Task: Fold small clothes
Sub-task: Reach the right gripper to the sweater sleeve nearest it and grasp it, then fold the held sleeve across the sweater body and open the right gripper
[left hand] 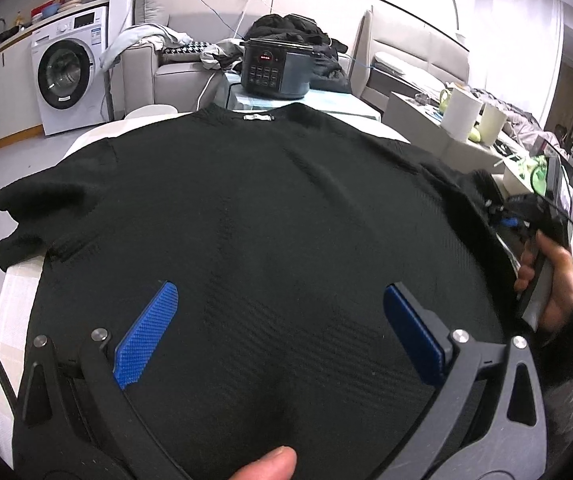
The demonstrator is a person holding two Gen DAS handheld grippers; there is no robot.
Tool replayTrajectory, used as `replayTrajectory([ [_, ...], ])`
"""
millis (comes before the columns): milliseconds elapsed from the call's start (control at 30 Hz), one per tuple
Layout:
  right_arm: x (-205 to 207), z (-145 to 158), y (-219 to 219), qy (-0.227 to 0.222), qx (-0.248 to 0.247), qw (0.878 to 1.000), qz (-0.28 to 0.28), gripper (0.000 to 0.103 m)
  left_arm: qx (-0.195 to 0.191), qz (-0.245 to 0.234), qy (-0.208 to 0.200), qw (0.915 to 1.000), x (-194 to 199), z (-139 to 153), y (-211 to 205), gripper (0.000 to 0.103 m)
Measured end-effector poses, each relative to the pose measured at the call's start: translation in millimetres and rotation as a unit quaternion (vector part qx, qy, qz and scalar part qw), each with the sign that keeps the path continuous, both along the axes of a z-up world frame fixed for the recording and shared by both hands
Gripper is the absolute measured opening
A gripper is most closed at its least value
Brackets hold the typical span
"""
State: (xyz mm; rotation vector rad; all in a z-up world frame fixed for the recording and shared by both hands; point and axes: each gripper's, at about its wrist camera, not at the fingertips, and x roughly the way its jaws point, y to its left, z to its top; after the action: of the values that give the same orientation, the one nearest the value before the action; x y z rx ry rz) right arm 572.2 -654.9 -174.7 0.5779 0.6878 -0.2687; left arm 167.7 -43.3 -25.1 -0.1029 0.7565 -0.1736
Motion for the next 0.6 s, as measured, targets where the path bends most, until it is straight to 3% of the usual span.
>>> replayTrajectory([
  [267, 12.1, 48.7, 20.9, -0.021, -0.120, 0.992, 0.046, 0.007, -0.011, 0.012, 0.001, 0.9999, -13.8, -4.9, 16.2, 0.102],
  [400, 25.8, 67.7, 22.7, -0.014, -0.156, 0.985, 0.071, 0.007, -0.018, 0.025, -0.001, 0.9995, -22.4, -5.5, 29.7, 0.102],
  [533, 38.1, 83.7, 38.0, -0.017, -0.195, 0.973, 0.125, 0.007, -0.023, 0.037, 0.000, 0.9990, -28.1, -5.8, 41.4, 0.102],
  [600, 41.7, 94.7, 56.0, -0.050, -0.209, 0.961, 0.175, 0.007, -0.024, 0.041, 0.001, 0.9989, -29.8, -5.7, 44.3, 0.102],
])
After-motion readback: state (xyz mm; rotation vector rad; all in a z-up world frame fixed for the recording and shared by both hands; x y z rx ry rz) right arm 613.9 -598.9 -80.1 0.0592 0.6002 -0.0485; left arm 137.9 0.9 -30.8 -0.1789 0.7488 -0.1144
